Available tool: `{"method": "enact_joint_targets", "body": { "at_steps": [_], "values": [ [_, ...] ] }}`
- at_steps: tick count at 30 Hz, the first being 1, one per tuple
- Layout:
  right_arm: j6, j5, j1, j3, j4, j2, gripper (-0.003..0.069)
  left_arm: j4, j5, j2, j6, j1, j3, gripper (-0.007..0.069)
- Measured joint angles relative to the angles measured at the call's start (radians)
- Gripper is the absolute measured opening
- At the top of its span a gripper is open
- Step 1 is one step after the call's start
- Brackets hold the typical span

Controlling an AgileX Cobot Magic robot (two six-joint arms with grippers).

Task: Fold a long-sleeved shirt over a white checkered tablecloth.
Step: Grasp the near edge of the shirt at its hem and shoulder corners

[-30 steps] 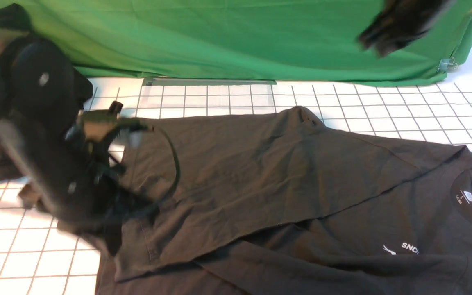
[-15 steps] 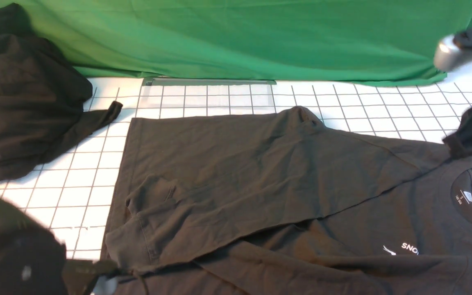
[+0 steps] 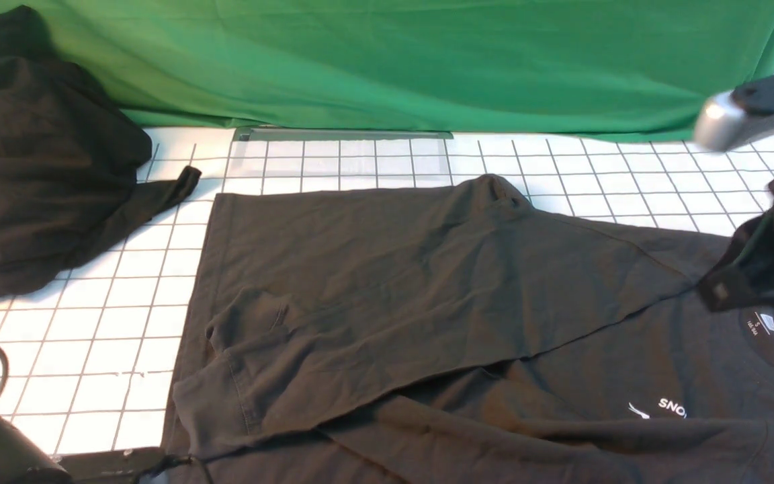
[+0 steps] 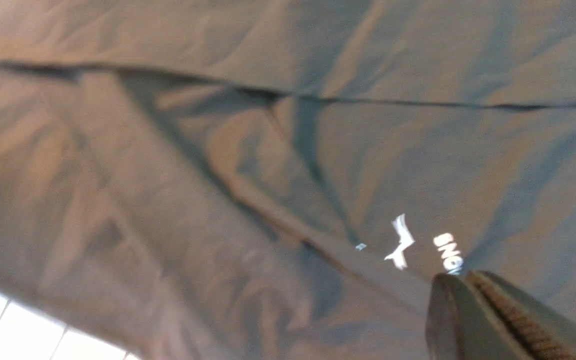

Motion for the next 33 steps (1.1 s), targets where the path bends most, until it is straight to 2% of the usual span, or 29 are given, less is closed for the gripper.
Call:
{"method": "enact_joint_targets", "body": {
  "at_steps": [1, 3, 6, 7, 9, 14, 15, 17, 20, 21, 23, 24, 25, 28, 33],
  "values": [
    [-0.012, 0.012, 0.039, 0.000, 0.002, 0.000, 0.0002, 0.003, -0.011, 0.010, 0.000, 0.000, 0.000, 0.0403],
    [-0.015, 0.015, 0.070, 0.000, 0.003, 0.000, 0.0002, 0.008, -0.007, 0.018, 0.002, 0.000, 0.000, 0.0338],
    [-0.019, 0.040, 0.124, 0.000, 0.004, 0.000, 0.0002, 0.012, 0.000, 0.029, 0.020, 0.000, -0.005, 0.0190],
    [-0.028, 0.078, 0.156, 0.001, 0.004, 0.000, 0.0002, 0.012, 0.015, 0.033, 0.043, 0.000, -0.016, 0.0094],
    [-0.043, 0.095, 0.192, 0.014, 0.004, -0.003, 0.0002, 0.032, 0.065, 0.033, 0.067, 0.000, -0.036, 0.0038],
    [-0.049, 0.102, 0.292, 0.121, 0.004, -0.018, 0.0010, 0.131, 0.248, -0.011, 0.081, 0.000, -0.126, 0.0020],
    [-0.033, 0.084, 0.338, 0.192, 0.005, -0.021, 0.0035, 0.160, 0.318, -0.039, 0.082, 0.000, -0.144, 0.0020],
    [-0.020, 0.059, 0.365, 0.236, 0.005, -0.021, 0.0060, 0.168, 0.347, -0.053, 0.084, 0.000, -0.147, 0.0020],
    [0.012, -0.083, 0.454, 0.381, 0.005, -0.022, 0.0200, 0.175, 0.370, -0.086, 0.086, 0.000, -0.148, 0.0020],
    [0.019, -0.150, 0.491, 0.432, 0.005, -0.022, 0.0281, 0.175, 0.370, -0.091, 0.085, 0.000, -0.148, 0.0020],
    [0.039, -0.248, 0.533, 0.503, 0.005, -0.015, 0.0377, 0.175, 0.360, -0.093, 0.085, 0.000, -0.148, 0.0020],
    [0.039, -0.268, 0.537, 0.510, 0.005, -0.014, 0.0386, 0.175, 0.358, -0.093, 0.085, 0.000, -0.148, 0.0020],
    [0.050, -0.337, 0.567, 0.554, 0.000, 0.003, 0.0454, 0.174, 0.343, -0.093, 0.085, 0.000, -0.148, 0.0020],
    [0.062, -0.408, 0.588, 0.591, -0.033, 0.045, 0.0496, 0.174, 0.324, -0.093, 0.086, 0.000, -0.148, 0.0020],
    [0.084, -0.442, 0.593, 0.597, -0.092, 0.158, 0.0498, 0.171, 0.310, -0.093, 0.089, 0.000, -0.148, 0.0020]
  ]
}}
